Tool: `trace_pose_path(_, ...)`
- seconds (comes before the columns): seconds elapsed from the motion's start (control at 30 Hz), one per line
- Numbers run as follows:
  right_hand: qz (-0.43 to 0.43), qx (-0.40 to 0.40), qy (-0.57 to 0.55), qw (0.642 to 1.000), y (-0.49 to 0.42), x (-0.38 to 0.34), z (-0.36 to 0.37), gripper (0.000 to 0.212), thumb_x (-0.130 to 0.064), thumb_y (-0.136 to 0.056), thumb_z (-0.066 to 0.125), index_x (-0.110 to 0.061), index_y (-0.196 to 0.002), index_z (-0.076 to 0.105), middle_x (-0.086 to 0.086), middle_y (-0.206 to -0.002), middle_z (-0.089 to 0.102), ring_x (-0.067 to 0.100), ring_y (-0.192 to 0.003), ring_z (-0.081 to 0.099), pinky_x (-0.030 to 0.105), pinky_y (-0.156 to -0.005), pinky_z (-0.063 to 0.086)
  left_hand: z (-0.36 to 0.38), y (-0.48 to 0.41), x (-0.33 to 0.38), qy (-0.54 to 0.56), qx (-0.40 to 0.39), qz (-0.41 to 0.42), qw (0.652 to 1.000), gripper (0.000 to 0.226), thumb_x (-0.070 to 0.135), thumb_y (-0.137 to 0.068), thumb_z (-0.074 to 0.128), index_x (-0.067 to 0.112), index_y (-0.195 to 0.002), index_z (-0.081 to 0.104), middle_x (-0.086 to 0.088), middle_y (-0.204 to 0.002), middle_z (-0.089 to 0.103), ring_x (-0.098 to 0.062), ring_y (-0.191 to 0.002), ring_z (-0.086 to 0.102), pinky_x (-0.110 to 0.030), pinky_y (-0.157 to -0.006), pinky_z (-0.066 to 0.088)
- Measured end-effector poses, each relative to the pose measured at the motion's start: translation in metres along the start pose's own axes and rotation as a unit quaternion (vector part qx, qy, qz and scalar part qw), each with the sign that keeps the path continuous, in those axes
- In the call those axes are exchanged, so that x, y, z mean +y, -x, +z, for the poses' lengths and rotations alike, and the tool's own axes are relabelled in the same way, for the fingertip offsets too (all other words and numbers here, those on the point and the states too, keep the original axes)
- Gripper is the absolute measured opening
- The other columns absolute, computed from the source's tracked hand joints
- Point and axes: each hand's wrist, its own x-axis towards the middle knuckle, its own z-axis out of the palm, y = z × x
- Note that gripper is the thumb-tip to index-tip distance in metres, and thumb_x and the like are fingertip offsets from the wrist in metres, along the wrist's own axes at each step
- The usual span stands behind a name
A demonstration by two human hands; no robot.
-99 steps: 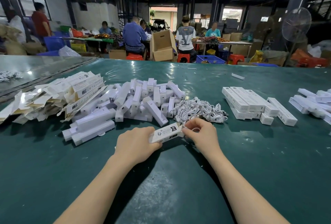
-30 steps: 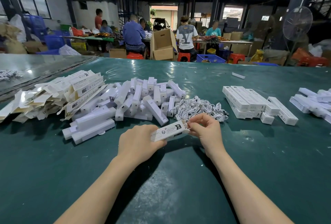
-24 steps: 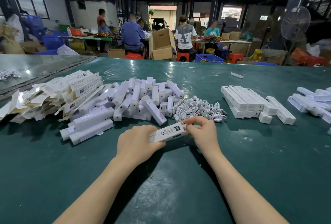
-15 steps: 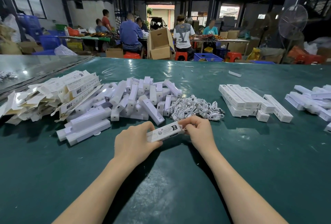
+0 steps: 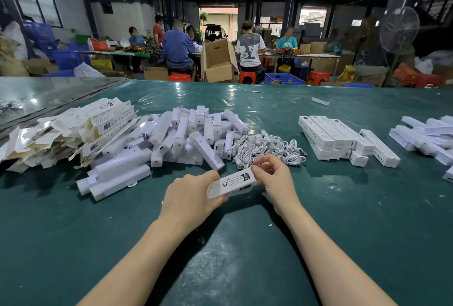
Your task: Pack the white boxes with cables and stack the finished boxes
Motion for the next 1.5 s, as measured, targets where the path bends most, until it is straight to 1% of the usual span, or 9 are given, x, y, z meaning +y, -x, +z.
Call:
trace_pose_path(0.27,-0.047,0.028,0.010,0.998,0.006,-0.004,0.005,0.028,0.003,-0.081,0.062,-0.023,-0.070,0.060,-0.005,-0.068,0.060,0.006,-0.060,0.050,0.009,-0.056,0.041,0.004,-0.003,-0.003,0.014,0.011,-0.003,1.000,0.030,0.053,-0.080,0.059,0.035,-0.104,0.061,0.005,-0.092,0.068,-0.024,-0.089,0.058,-0.028,-0.065,0.036)
trace_pose_path(0.4,-0.056,0.014,0.016,0.998,0.007,-0.005,0.005,0.032,0.002,-0.083,0.059,-0.027,-0.072,0.062,-0.009,-0.071,0.063,0.007,-0.067,0.054,0.013,-0.062,0.042,0.003,-0.003,-0.005,0.002,0.018,0.001,1.000,0.027,0.053,-0.083,0.055,0.033,-0.101,0.062,0.004,-0.087,0.067,-0.024,-0.085,0.058,-0.028,-0.060,0.033)
trace_pose_path(0.5,-0.062,0.014,0.014,0.998,0.008,-0.005,0.007,0.039,0.002,-0.085,0.055,-0.037,-0.085,0.059,-0.010,-0.078,0.064,0.006,-0.073,0.056,0.021,-0.071,0.044,0.003,-0.003,-0.005,0.003,0.028,-0.003,1.000,0.027,0.051,-0.085,0.054,0.029,-0.097,0.062,0.004,-0.084,0.065,-0.023,-0.081,0.057,-0.028,-0.059,0.030)
trace_pose_path(0.6,-0.055,0.006,-0.010,0.998,0.009,-0.005,0.007,0.042,0.004,-0.085,0.053,-0.037,-0.094,0.053,-0.006,-0.079,0.065,0.011,-0.072,0.055,0.028,-0.076,0.044,0.002,-0.004,-0.005,0.004,0.030,-0.005,1.000,0.027,0.051,-0.085,0.054,0.029,-0.097,0.062,0.004,-0.084,0.065,-0.023,-0.081,0.057,-0.028,-0.059,0.030)
trace_pose_path(0.77,-0.053,-0.040,-0.033,0.997,0.013,-0.008,0.010,0.045,0.003,-0.086,0.054,-0.039,-0.100,0.053,-0.009,-0.086,0.066,0.008,-0.079,0.058,0.023,-0.083,0.045,-0.001,-0.004,-0.006,0.027,0.044,-0.019,0.998,0.026,0.048,-0.083,0.057,0.024,-0.091,0.063,0.002,-0.079,0.064,-0.022,-0.077,0.053,-0.029,-0.058,0.030)
trace_pose_path(0.93,-0.061,-0.040,-0.043,0.996,0.014,-0.010,0.011,0.041,0.008,-0.083,0.055,-0.027,-0.105,0.057,-0.008,-0.082,0.063,0.006,-0.072,0.056,0.017,-0.075,0.044,-0.003,-0.004,-0.005,0.032,0.039,-0.015,0.999,0.022,0.047,-0.082,0.059,0.026,-0.087,0.062,0.003,-0.076,0.063,-0.020,-0.072,0.050,-0.029,-0.056,0.026)
trace_pose_path(1.17,-0.079,-0.052,-0.035,0.995,0.016,-0.013,0.014,0.047,0.010,-0.083,0.053,-0.033,-0.104,0.053,-0.005,-0.093,0.064,0.011,-0.086,0.057,0.019,-0.085,0.045,-0.003,-0.004,-0.006,0.049,0.035,-0.020,0.998,0.016,0.044,-0.081,0.061,0.030,-0.086,0.062,0.004,-0.073,0.060,-0.019,-0.070,0.048,-0.029,-0.057,0.029)
trace_pose_path(1.3,-0.089,-0.061,-0.013,0.994,0.017,-0.010,0.014,0.052,0.013,-0.081,0.050,-0.034,-0.104,0.052,-0.007,-0.094,0.061,0.009,-0.085,0.054,0.009,-0.079,0.042,-0.001,-0.004,-0.007,0.042,0.037,-0.023,0.998,0.017,0.045,-0.080,0.060,0.029,-0.085,0.061,0.005,-0.067,0.053,-0.019,-0.068,0.044,-0.029,-0.056,0.030)
trace_pose_path(1.5,-0.075,-0.057,-0.030,0.995,0.014,-0.010,0.014,0.050,0.015,-0.081,0.046,-0.031,-0.100,0.053,-0.006,-0.092,0.061,0.007,-0.080,0.054,0.014,-0.079,0.044,-0.001,-0.004,-0.007,0.046,0.038,-0.025,0.998,0.018,0.046,-0.080,0.060,0.029,-0.086,0.061,0.005,-0.072,0.059,-0.020,-0.070,0.049,-0.029,-0.056,0.029)
